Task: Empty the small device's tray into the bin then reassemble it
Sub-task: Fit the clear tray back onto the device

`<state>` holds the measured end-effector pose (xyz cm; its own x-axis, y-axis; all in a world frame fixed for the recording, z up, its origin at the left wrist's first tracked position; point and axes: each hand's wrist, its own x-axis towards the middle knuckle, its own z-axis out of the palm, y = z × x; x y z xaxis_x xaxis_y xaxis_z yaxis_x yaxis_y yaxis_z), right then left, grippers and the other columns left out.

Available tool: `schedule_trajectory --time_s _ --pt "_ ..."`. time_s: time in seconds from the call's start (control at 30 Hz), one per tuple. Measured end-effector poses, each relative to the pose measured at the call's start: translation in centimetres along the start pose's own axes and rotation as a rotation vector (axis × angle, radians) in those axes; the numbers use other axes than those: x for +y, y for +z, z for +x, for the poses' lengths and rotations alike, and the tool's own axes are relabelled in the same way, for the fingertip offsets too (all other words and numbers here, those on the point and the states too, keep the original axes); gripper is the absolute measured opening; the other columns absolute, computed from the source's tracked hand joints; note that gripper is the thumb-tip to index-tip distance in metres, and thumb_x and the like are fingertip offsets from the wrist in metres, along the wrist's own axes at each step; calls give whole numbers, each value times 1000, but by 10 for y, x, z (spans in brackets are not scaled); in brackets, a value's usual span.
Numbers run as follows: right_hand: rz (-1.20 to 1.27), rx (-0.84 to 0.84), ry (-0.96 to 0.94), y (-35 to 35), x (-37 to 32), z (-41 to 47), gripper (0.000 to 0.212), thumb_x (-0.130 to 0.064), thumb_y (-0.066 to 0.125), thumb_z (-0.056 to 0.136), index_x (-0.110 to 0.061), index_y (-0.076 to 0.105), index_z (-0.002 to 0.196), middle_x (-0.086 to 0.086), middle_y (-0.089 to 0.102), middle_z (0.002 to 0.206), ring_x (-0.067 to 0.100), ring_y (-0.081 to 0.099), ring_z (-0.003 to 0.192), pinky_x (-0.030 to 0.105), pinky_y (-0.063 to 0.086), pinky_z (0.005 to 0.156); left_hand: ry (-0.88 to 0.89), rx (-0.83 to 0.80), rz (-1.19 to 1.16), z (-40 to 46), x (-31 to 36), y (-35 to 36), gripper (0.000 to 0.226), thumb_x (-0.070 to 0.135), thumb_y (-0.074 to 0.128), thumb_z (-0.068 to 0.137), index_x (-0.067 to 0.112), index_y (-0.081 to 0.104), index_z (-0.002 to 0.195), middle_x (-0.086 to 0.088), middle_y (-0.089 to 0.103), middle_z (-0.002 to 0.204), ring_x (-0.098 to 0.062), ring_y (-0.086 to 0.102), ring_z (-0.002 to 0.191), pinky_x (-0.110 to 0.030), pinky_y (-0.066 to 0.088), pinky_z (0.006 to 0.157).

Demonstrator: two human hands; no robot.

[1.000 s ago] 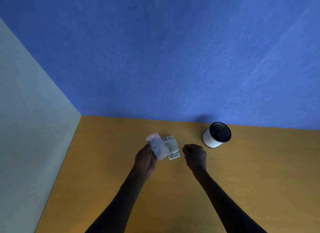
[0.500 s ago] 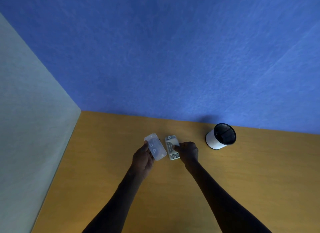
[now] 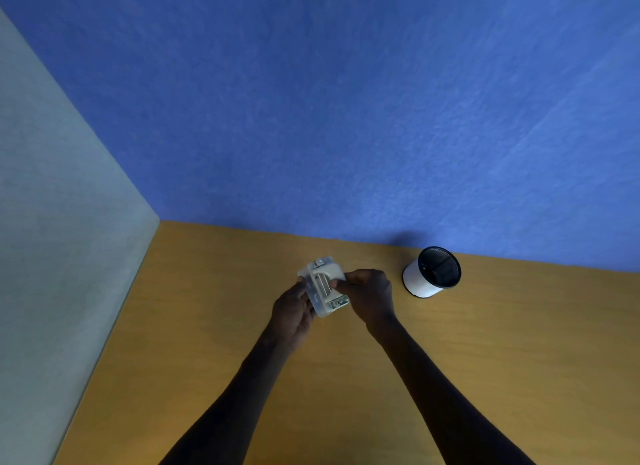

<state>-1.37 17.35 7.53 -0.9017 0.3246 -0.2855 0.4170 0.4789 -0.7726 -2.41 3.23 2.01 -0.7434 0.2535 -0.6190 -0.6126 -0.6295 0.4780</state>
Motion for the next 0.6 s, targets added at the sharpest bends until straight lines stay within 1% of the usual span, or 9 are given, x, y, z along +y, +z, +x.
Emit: schedule_trajectory --time_s 0.03,0.1,0.13,0.23,0.4,0.5,0.57,0.6 --pt "-4 -2 -14 0 -2 -2 16 -22 79 80 -10 79 91 0 78 82 1 70 65 18 56 53 -5 -6 -6 -1 -1 2 30 24 47 101 4 66 113 -10 77 98 -21 74 89 -32 60 68" --pt "-7 2 -32 1 -4 -6 17 -21 79 80 -9 79 91 5 79 84 9 73 69 30 61 61 -11 -12 -26 -3 -3 6 30 22 48 101 2 65 116 -12 76 100 -22 74 90 -32 60 68" --pt "-7 6 -39 0 -4 -7 17 -21 79 80 -8 79 91 6 79 84 10 74 70 32 61 61 -12 -10 -39 -5 -3 7 30 22 48 101 2 64 116 -13 76 101 -22 74 90 -32 60 68" --pt "-29 10 -52 -1 -3 -9 20 -22 79 80 -7 79 93 6 79 84 10 73 69 21 55 53 -5 -22 -53 -7 -2 10 32 24 48 101 1 63 118 -14 76 101 -23 74 90 -33 60 69" --pt "-19 19 -68 -4 -4 -14 19 -22 79 79 -8 79 93 6 79 83 12 73 70 30 57 59 -5 -53 -30 -14 1 13 33 26 46 102 3 63 118 -13 76 100 -23 74 91 -33 60 70" --pt "3 38 -73 -7 -6 -15 17 -20 79 79 -10 79 93 5 79 85 10 73 70 33 60 62 -12 -72 -40 -16 0 16 34 25 45 103 1 61 120 -13 76 102 -22 74 92 -32 60 71" --pt "1 49 -94 -8 -6 -15 18 -19 79 79 -11 79 95 4 80 87 9 72 70 32 60 61 -20 -76 -51 -16 0 16 34 24 45 103 1 60 122 -14 75 106 -22 73 95 -31 60 72" --pt "-2 52 -112 -9 -6 -16 20 -19 78 79 -11 79 97 3 80 88 5 71 70 27 59 60 -21 -81 -50 -17 0 17 33 23 46 102 1 60 122 -14 75 107 -22 73 97 -31 60 73"
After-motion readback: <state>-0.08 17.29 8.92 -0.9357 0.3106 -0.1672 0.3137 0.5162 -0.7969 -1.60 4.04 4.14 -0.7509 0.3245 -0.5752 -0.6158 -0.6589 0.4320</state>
